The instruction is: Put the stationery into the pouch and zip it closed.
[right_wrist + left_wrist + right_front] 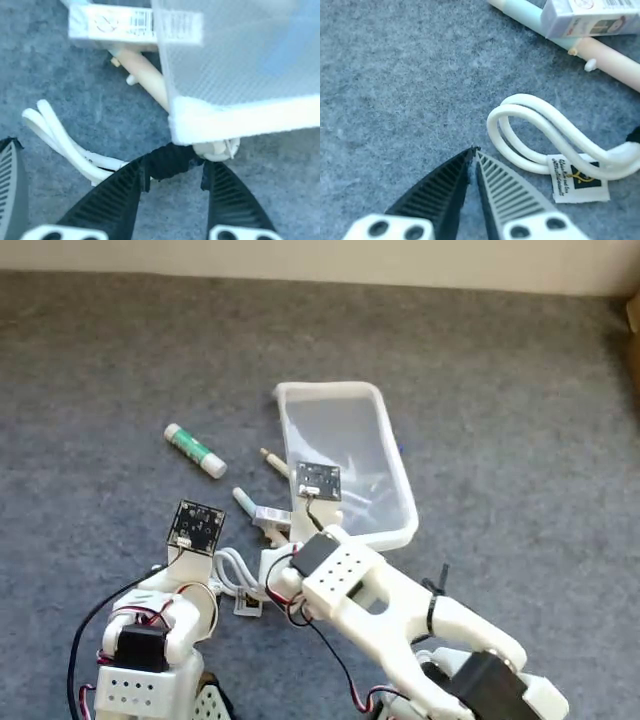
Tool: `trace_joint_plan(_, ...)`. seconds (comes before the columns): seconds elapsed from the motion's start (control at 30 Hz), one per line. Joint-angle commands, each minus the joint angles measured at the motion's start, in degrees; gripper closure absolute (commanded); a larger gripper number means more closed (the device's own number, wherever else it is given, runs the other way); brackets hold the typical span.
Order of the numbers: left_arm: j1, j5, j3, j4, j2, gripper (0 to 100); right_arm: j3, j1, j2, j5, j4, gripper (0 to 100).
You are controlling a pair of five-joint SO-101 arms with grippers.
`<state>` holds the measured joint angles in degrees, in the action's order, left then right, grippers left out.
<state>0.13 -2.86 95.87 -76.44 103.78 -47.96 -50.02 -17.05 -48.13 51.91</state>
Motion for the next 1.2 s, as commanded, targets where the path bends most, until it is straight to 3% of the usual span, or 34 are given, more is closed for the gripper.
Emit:
trace_joint_plan(0.0,0.6,0.3,1.3,-0.5,0.5,99,3.3,0.0,0.9,-0.6,-1.6,83.6)
trace_joint_plan(0.23,0.6,0.3,1.3,-0.5,0.5,99,3.2,2.1,6.7,-0.6,-3.3,84.1)
trace_joint_plan(0.43,0.6,0.3,1.3,-0.5,0.5,99,2.8,2.5,3.7,-0.1,-3.1,99.8)
trace_joint_plan(0.6,0.6,0.3,1.3,-0.5,0.5,99,2.5,5.0,-2.2,0.6,-2.7,98.8)
trace_joint_plan(0.9,0.6,0.3,1.3,-0.5,0.5,99,5.1,14.0,-10.0,22.1,15.4,99.4)
trace_joint_plan(1.17,0.6,0.3,1.3,-0.5,0.5,99,6.5,17.1,-10.0,49.3,18.9,99.4)
